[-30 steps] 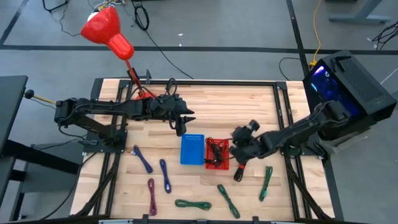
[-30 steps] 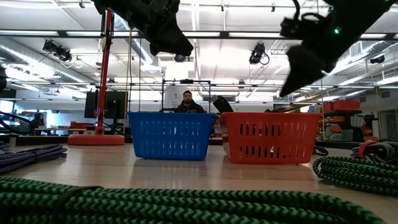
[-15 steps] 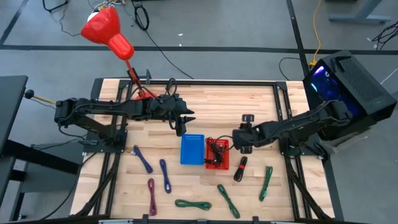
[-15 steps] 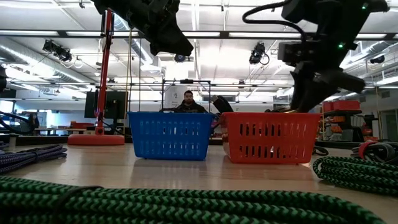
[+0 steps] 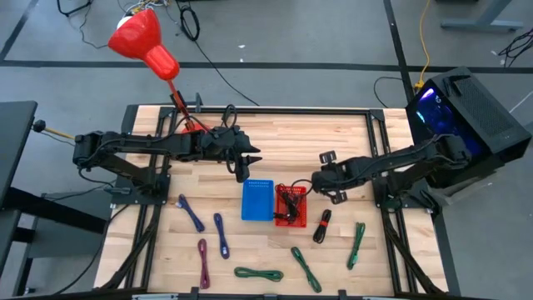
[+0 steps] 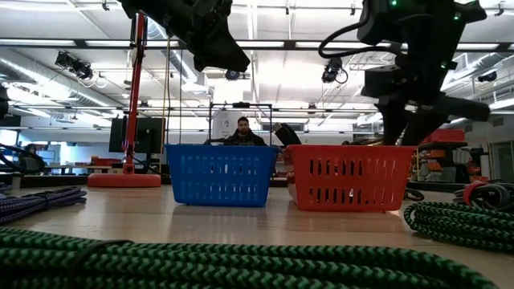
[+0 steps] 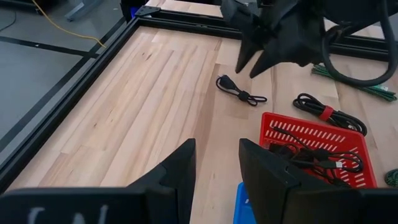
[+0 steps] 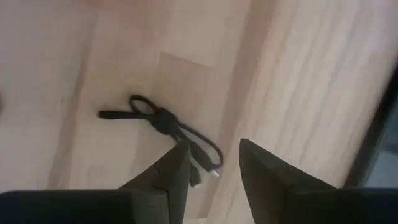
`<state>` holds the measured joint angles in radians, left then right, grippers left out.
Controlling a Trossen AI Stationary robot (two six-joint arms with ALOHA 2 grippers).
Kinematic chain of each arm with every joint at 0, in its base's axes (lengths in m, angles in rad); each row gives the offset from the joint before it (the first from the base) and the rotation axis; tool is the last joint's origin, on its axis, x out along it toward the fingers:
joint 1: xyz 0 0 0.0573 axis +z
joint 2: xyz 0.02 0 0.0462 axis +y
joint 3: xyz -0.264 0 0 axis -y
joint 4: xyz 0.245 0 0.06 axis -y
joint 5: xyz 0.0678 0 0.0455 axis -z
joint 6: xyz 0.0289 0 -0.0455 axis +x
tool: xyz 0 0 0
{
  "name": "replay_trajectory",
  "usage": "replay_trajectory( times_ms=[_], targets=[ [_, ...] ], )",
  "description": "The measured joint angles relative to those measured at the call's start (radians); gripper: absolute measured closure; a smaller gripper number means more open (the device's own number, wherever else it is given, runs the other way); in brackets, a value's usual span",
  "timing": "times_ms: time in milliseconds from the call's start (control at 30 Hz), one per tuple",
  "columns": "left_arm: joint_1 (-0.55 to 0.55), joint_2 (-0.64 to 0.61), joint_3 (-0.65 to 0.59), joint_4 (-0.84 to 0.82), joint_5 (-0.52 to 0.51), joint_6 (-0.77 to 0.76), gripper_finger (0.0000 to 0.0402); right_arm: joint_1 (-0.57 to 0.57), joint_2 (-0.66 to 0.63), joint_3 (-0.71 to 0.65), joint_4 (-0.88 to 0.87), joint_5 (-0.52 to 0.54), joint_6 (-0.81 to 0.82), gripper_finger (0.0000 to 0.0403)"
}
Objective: Pick & Place USB Port
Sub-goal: Put the black charger cable into the red bin
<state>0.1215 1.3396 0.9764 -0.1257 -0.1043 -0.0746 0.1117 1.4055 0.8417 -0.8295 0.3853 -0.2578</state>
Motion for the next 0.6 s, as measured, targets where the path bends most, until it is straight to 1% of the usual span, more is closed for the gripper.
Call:
replay_trajectory(
  times_ms=[200,367,433,600],
  targets=[
    [-0.001,0.000,0.000,0.000,0.000,0.000,0.0275,-0.028,0.000,-0.010,0.003,-0.023,-0.042,0.0264],
    [-0.001,0.000,0.000,0.000,0.000,0.000,0.0275,-0.053,0.001,-0.086,0.073,-0.051,-0.069,0.0264],
    [-0.001,0.000,0.000,0.000,0.000,0.000,0.0275,-0.057,0.001,-0.102,0.097,-0.070,-0.065,0.0264],
    [0.000,0.000,0.000,0.000,0.000,0.004,0.0275,-0.057,0.001,-0.129,0.138,-0.073,-0.072,0.0264]
  ],
)
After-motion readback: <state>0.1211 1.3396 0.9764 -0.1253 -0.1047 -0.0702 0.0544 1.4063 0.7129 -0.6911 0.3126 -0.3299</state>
